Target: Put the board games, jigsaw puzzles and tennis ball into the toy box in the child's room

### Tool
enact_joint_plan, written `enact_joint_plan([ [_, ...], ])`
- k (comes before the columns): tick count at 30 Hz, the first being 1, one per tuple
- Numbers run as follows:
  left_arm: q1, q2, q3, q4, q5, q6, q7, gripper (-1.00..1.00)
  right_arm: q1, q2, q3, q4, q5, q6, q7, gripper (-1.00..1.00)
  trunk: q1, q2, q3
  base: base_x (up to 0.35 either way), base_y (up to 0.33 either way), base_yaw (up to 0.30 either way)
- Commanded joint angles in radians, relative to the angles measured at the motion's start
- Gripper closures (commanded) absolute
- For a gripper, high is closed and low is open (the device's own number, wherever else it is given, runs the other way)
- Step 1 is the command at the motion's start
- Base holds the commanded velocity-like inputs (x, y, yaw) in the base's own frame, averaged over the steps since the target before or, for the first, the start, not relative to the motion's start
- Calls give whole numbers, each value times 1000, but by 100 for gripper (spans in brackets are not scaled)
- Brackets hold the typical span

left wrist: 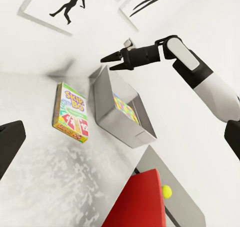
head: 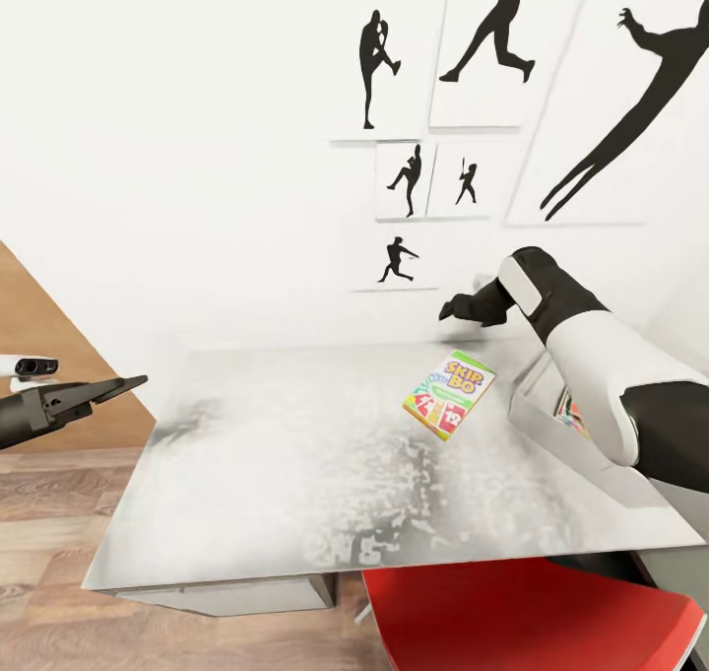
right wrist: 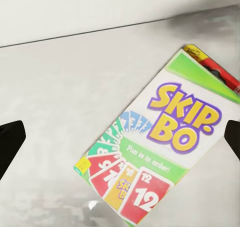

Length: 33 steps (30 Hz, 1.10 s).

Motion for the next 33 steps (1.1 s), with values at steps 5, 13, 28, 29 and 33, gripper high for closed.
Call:
enact_joint_plan([
  [5, -1, 0, 0, 0, -1, 11, -4, -100, -1, -2, 8, -1, -10, 3, -6, -100, 1, -2, -2, 2, -2, 0],
  [13, -1, 0, 1, 0, -1, 11, -4, -100, -1, -3, 8, -1, -10, 3, -6, -100, 1, -2, -2, 62, 0, 0],
  [28, -1, 1, 5, 0, -1, 11, -3, -100, -1, -4, 8, -1, -10, 3, -6, -100, 1, -2, -2, 48, 0, 0],
  [29, -1, 1, 6, 0, -1, 11, -3, -100, -1, -4, 8, -1, -10, 3, -6, -100, 1, -2, -2, 4, 0, 0],
  [33, -1, 1, 7, 0, -1, 11, -3, -100, -1, -4, 9, -1, -10, 3, -6, -100, 1, -2, -2, 2, 0, 0],
])
